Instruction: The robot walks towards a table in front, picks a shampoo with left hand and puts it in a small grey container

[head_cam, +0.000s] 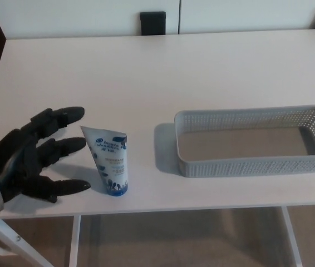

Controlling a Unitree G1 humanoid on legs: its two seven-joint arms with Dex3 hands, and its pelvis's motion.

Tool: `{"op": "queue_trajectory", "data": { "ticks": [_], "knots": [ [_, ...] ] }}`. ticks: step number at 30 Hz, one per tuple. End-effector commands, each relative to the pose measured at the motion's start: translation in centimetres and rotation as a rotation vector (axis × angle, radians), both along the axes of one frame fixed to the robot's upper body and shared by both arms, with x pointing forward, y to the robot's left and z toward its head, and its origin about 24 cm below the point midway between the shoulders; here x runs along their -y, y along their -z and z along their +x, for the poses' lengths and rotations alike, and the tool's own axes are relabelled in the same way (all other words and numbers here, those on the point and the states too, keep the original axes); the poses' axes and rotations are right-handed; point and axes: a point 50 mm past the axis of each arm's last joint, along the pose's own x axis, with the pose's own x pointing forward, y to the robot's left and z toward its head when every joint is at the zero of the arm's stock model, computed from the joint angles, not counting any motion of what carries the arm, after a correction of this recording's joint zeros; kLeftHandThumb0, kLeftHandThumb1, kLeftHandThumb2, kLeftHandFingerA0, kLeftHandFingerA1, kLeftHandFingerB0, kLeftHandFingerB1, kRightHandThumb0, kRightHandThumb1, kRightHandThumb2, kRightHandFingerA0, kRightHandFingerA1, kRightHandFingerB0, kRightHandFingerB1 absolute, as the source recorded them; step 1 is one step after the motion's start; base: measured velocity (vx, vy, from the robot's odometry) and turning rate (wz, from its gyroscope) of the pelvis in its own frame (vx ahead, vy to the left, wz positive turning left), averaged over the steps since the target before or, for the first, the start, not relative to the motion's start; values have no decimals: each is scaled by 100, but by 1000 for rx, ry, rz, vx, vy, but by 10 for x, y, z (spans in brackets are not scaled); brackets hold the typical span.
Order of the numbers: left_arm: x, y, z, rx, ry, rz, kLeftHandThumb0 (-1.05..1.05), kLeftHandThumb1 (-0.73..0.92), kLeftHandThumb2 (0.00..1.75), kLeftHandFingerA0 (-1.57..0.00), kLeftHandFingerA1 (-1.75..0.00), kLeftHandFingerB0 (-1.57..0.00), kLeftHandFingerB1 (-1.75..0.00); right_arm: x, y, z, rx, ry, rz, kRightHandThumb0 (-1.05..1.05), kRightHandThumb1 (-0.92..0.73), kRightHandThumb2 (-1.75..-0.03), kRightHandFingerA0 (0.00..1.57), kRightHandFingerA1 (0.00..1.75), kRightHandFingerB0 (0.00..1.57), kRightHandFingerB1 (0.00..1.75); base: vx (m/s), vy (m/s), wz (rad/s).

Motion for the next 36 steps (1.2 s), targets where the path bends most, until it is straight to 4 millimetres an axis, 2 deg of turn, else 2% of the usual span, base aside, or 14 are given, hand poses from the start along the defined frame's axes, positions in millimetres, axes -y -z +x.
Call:
{"op": "queue_trajectory", "data": {
  "ticks": [1, 4, 5, 17, 18, 19, 21, 22, 23, 28, 32, 33, 34, 36],
  "knots": [
    [-2, 2, -3, 7, 20, 43, -55, 14, 48, -8, -68, -1, -59, 3, -1, -2, 1, 18, -1, -31, -61, -58, 77, 55, 47, 38, 0, 0, 0],
    [1, 5, -3, -1, 32, 37, -51, 14, 49, -9, -67, -2, -58, 3, -1, -2, 0, 6, -9, -31, -61, -58, 77, 55, 47, 38, 0, 0, 0],
    [2, 3, -2, 0, 34, 40, -50, 14, 48, -9, -68, -2, -58, 2, -1, -1, 0, 7, -8, -40, -50, -75, 71, 62, 41, 48, 0, 0, 0],
    [23, 8, -3, -9, 77, 24, -50, 13, 46, -9, -73, -6, -62, 1, 0, -1, -4, 1, -4, -41, -49, -76, 72, 63, 40, 49, 0, 0, 0],
    [24, 8, -2, -11, 80, 16, -47, 13, 46, -9, -72, -7, -60, 1, 0, -1, -3, 5, -3, -32, -60, -58, 79, 55, 47, 38, 0, 0, 0],
    [25, 8, -2, -13, 83, 6, -47, 12, 46, -11, -70, -7, -59, 0, 0, -1, -2, 14, -2, -40, -48, -75, 74, 63, 41, 48, 0, 0, 0],
    [27, 7, -2, -11, 86, -1, -48, 13, 46, -12, -69, -8, -58, 0, 1, -1, -7, 16, -2, -40, -49, -75, 72, 62, 40, 48, 0, 0, 0],
    [29, 7, -1, -6, 92, -7, -50, 13, 46, -13, -68, -8, -58, 0, 0, 0, -5, 18, 0, -32, -60, -58, 78, 52, 47, 38, 0, 0, 0],
    [32, 6, 0, -2, 99, -17, -50, 13, 47, -16, -66, -8, -56, 0, 0, 0, -4, 14, 1, -41, -49, -75, 70, 61, 39, 47, 0, 0, 0],
    [40, 7, 1, 2, 121, -44, -50, 14, 47, -18, -65, -8, -55, 1, 0, 1, -2, 10, 0, -42, -49, -76, 70, 61, 41, 48, 0, 0, 0],
    [47, 6, 3, 29, 130, 14, -59, 30, 51, -84, -56, -17, -50, 0, -1, 4, 14, 9, 11, -42, -50, -78, 69, 63, 40, 49, 0, 0, 0],
    [48, 7, 2, 39, 146, 38, -47, 40, 54, -133, -59, -49, -41, -1, 0, 3, 14, 12, 15, -41, -50, -78, 70, 64, 40, 50, 0, 0, 0],
    [51, 8, 2, 49, 164, 52, -34, 36, 84, -157, -72, -93, -50, -2, 0, 2, 12, 15, 18, -41, -50, -76, 70, 61, 40, 48, 0, 0, 0],
    [55, 8, 4, 51, 181, 39, -27, 20, 97, -157, -81, -109, -53, -2, 0, 5, 18, 19, 26, -41, -50, -76, 71, 61, 40, 48, 0, 0, 0]
  ]
}}
